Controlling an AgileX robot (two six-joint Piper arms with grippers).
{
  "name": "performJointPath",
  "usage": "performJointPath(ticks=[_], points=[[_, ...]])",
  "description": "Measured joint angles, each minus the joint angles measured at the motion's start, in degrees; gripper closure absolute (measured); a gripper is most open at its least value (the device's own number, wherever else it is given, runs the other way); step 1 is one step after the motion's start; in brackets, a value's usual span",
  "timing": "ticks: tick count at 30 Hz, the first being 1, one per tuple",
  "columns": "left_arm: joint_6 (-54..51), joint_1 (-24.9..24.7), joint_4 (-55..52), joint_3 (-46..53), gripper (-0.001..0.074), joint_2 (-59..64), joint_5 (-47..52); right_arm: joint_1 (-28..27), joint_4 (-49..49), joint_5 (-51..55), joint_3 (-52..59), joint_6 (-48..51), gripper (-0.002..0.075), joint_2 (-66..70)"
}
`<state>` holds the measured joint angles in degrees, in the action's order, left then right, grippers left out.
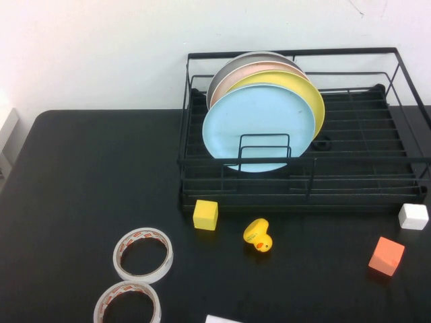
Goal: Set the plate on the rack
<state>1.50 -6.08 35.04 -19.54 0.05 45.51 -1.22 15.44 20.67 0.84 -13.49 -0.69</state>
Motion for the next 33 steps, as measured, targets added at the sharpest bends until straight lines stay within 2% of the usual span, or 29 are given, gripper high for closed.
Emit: performJointPath(ticks=[4, 7, 9, 14, 21, 33], points=[[19.19, 2.85, -13.51, 0.24, 0.0736, -0.94, -0.71, 0.00, 0.00, 0.00, 0.00, 0.00, 0.0728, 0.00], [25.97, 4.97, -18.48, 2.43, 0.0736, -0.94, -5.17, 0.00, 0.00, 0.00, 0.00, 0.00, 0.0728, 0.00], [24.94, 5.48, -20.25, 5.06, 0.0736, -0.94, -10.73, 0.00, 0.00, 0.00, 0.00, 0.00, 0.0728, 0.00], [11.85, 5.60, -24.29, 13.41, 0.0736, -0.94, -23.50, 0.00, 0.00, 0.00, 0.09, 0.00, 0.0728, 0.00], [7.75, 5.71, -34.47, 18.98, 0.0736, -0.94, -25.26, 0.00, 0.00, 0.00, 0.09, 0.00, 0.0728, 0.00], [4.92, 5.71, -30.41, 20.17, 0.0736, -0.94, -26.14, 0.00, 0.00, 0.00, 0.09, 0.00, 0.0728, 0.00]])
